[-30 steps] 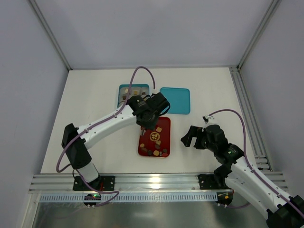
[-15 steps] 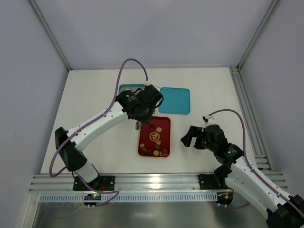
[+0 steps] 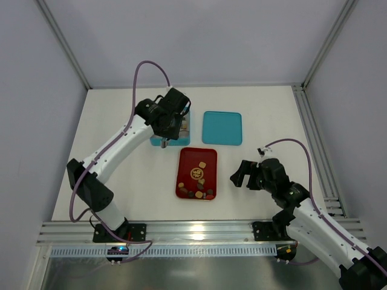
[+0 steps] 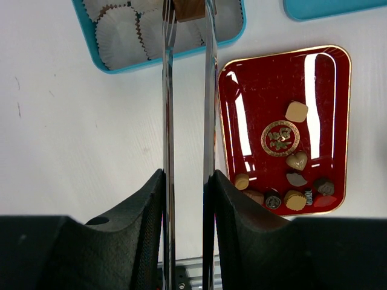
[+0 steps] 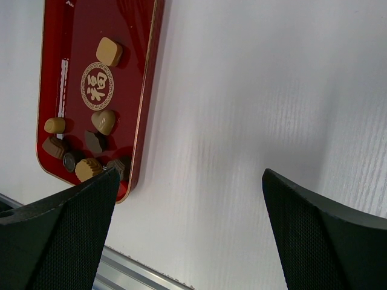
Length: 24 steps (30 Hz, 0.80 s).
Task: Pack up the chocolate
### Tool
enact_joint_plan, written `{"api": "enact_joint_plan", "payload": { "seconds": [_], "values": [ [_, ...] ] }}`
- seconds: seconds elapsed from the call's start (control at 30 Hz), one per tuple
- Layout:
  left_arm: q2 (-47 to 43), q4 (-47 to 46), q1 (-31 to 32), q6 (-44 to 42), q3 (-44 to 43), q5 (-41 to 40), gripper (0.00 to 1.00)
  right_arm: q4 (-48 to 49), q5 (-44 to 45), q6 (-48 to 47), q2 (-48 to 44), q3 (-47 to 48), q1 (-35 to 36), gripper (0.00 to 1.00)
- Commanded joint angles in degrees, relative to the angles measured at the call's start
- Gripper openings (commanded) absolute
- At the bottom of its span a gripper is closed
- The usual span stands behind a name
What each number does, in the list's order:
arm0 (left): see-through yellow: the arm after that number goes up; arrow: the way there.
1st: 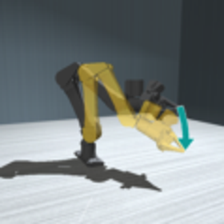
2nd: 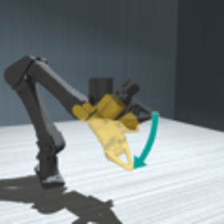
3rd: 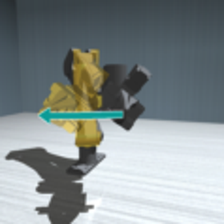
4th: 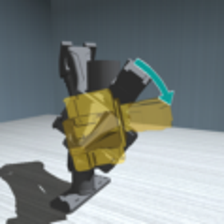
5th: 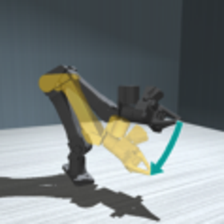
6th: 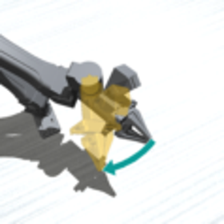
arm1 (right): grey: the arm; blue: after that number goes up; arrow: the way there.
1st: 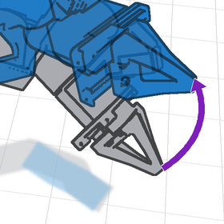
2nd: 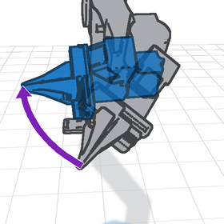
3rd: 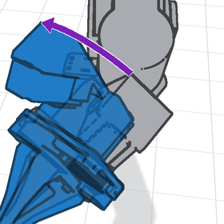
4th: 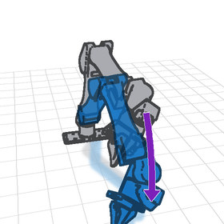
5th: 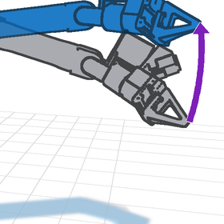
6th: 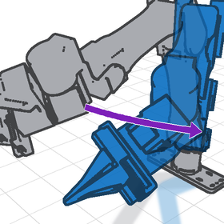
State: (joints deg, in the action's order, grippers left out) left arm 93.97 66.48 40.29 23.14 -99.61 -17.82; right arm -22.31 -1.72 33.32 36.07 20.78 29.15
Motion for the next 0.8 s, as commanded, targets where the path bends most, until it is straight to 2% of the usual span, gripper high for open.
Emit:
{"api": "enact_joint_plan", "payload": {
  "seconds": [0.0,0.77],
  "values": [
    [2.3,-1.8,-0.7,-2.4,-2.3,1.5,0.35,1.5,-0.3,0.2,0.6,0.1,0.2,1.0],
    [5.0,-5.7,-1.0,-2.0,3.2,3.1,0.34,1.8,-0.7,0.0,0.7,-0.1,0.2,1.0]
  ]
}}
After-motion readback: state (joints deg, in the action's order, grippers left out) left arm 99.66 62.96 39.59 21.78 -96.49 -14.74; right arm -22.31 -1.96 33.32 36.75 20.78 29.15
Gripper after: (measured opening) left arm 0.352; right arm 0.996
